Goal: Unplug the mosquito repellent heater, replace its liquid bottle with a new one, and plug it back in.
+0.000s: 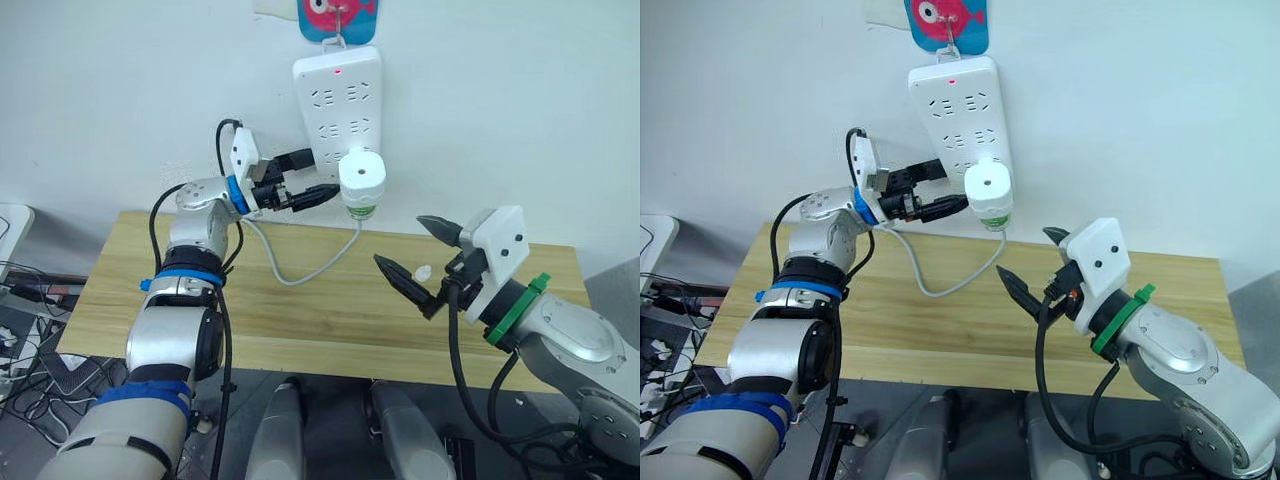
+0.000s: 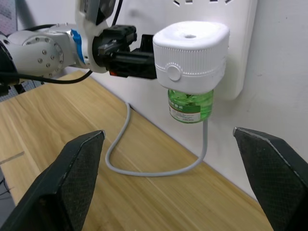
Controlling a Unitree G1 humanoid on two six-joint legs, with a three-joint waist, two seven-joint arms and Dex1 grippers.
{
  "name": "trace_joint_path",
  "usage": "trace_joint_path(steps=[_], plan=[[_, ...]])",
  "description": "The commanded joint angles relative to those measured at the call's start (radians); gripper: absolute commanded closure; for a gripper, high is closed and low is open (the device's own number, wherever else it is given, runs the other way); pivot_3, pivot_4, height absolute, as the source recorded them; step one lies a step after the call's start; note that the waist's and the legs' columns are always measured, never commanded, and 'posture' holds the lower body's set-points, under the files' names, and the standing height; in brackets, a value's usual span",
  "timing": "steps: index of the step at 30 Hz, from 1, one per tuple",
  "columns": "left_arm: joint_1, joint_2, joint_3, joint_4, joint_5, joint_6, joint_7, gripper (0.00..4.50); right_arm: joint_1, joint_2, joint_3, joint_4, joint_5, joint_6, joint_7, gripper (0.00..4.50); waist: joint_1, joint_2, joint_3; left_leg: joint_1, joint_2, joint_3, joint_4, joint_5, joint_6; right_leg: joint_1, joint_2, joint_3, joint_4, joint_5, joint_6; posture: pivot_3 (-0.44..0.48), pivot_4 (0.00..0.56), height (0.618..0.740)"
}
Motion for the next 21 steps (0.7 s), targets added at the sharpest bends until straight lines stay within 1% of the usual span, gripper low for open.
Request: trace_joint_path(steps=[1, 5, 6, 7, 10, 11, 16, 18, 19, 21], plan=[[0.122, 0.089, 0.059, -0.254, -0.072, 0.132, 0.027, 0.0, -0.019, 0.012, 0.019, -0.015, 0.005, -0.033, -0.004, 0.88, -0.003, 0.0, 0.0, 0.001, 0.0, 0.0, -0.002, 0.0, 0.0, 0.0, 0.0, 0.0, 0.001, -0.001, -0.001, 0.174, 0.329, 0.74], [0.327, 0.16, 0.099, -0.611, -0.165, 0.313, 0.088, 0.0, -0.037, 0.018, 0.067, 0.021, -0.049, -0.073, -0.001, 2.42, 0.023, 0.0, 0.0, 0.0, 0.001, -0.004, -0.004, 0.001, -0.002, 0.0, -0.001, -0.001, 0.0, -0.002, -0.005, 0.207, 0.325, 0.74], [0.358, 0.168, 0.102, -0.668, -0.181, 0.338, 0.099, 0.0, -0.039, 0.019, 0.075, 0.028, -0.06, -0.081, -0.002, 2.82, 0.031, 0.0, 0.0, -0.001, 0.0, -0.004, -0.005, 0.002, -0.004, 0.0, -0.002, -0.001, -0.001, -0.002, -0.007, 0.207, 0.325, 0.74], [0.387, 0.173, 0.1, -0.72, -0.192, 0.348, 0.104, 0.0, -0.04, 0.02, 0.082, 0.033, -0.069, -0.088, -0.002, 3.21, 0.042, 0.0, 0.0, -0.002, 0.0, -0.005, -0.005, 0.002, -0.004, 0.0, -0.002, -0.002, -0.002, -0.001, -0.008, 0.212, 0.323, 0.74], [0.505, 0.148, 0.126, -0.932, -0.259, 0.403, 0.196, 0.0, -0.045, 0.03, 0.137, 0.067, -0.118, -0.126, 0.005, 4.3, 0.067, 0.0, 0.0, -0.003, -0.001, -0.005, -0.005, 0.002, -0.004, 0.0, -0.004, -0.003, -0.005, -0.001, -0.008, 0.241, 0.315, 0.74], [0.534, 0.139, 0.132, -0.98, -0.273, 0.415, 0.224, 0.0, -0.045, 0.033, 0.154, 0.077, -0.132, -0.136, 0.009, 4.41, 0.071, 0.0, 0.0, -0.004, -0.001, -0.004, -0.005, 0.002, -0.004, 0.0, -0.004, -0.002, -0.006, -0.001, -0.008, 0.241, 0.315, 0.74], [0.634, 0.111, 0.1, -1.139, -0.312, 0.433, 0.283, 0.0, -0.063, 0.053, 0.205, 0.134, -0.218, -0.193, -0.001, 4.41, 0.082, -0.001, -0.001, -0.004, -0.001, -0.005, -0.006, 0.002, -0.004, 0.001, -0.004, -0.004, -0.009, -0.001, -0.007, 0.246, 0.313, 0.74], [0.647, 0.102, 0.097, -1.168, -0.328, 0.448, 0.309, 0.0, -0.088, 0.069, 0.222, 0.158, -0.252, -0.206, -0.009, 4.41, 0.085, -0.001, -0.001, -0.004, -0.001, -0.004, -0.006, 0.002, -0.004, 0.001, -0.004, -0.003, -0.01, -0.002, -0.006, 0.247, 0.313, 0.74], [0.649, 0.105, 0.094, -1.173, -0.331, 0.446, 0.309, 0.0, -0.098, 0.076, 0.225, 0.165, -0.264, -0.208, -0.012, 4.41, 0.086, -0.001, -0.001, -0.004, -0.001, -0.004, -0.006, 0.002, -0.004, 0.001, -0.004, -0.003, -0.01, -0.004, -0.004, 0.247, 0.313, 0.74], [0.653, 0.111, 0.091, -1.178, -0.335, 0.444, 0.31, 0.0, -0.118, 0.093, 0.225, 0.177, -0.283, -0.21, -0.018, 4.41, 0.087, -0.001, -0.001, -0.004, 0.0, -0.004, -0.007, 0.002, -0.004, 0.001, -0.003, -0.004, -0.01, -0.004, -0.004, 0.247, 0.313, 0.74]])
